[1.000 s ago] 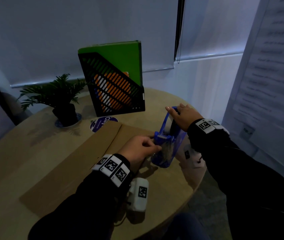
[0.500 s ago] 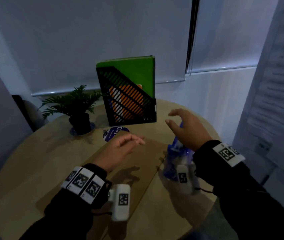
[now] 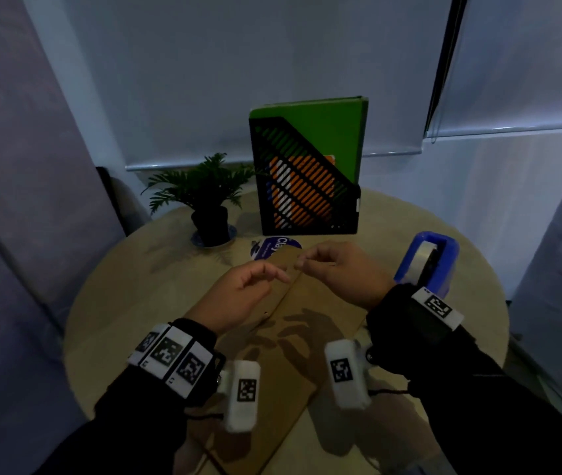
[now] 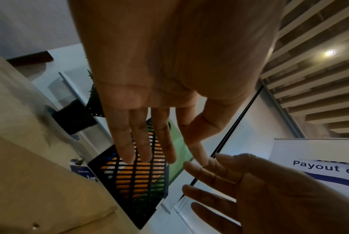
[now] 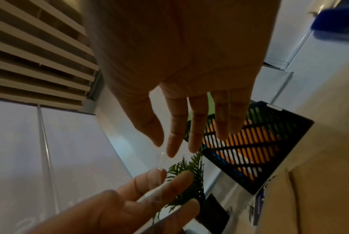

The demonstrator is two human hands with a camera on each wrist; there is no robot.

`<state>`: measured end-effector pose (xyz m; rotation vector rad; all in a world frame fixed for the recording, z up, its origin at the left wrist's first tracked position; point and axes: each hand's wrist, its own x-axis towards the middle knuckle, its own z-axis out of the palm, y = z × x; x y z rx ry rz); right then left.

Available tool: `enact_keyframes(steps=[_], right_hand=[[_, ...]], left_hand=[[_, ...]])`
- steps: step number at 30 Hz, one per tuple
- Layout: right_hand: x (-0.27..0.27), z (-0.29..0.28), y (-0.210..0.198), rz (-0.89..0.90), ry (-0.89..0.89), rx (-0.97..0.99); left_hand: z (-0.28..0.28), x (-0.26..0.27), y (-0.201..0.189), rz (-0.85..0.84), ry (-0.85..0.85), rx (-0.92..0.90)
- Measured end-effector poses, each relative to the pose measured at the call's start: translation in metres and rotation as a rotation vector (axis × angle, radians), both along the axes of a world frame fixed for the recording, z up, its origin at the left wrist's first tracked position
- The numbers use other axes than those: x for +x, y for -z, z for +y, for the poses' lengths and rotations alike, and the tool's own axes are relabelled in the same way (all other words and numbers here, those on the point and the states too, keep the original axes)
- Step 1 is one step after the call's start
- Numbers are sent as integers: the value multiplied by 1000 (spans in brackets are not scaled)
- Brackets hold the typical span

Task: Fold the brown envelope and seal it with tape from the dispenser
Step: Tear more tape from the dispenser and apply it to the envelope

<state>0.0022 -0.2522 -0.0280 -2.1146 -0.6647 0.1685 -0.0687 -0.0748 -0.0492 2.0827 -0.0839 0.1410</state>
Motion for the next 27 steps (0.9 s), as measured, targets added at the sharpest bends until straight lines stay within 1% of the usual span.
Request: enact_keyframes(steps=[4,9,17,27], right_hand=[[-9,16,-2,36,-45,29],[-11,30,2,32,-77,-11],[-16,47,2,-114,-124,-35],[-23,51,4,-243,-152,-149]], left_hand=[[13,-8,2,0,-19,-3],[28,-20,5,17,-60,2],[37,-27,5,31,-69,18],[45,-21,14,74,-94,41]])
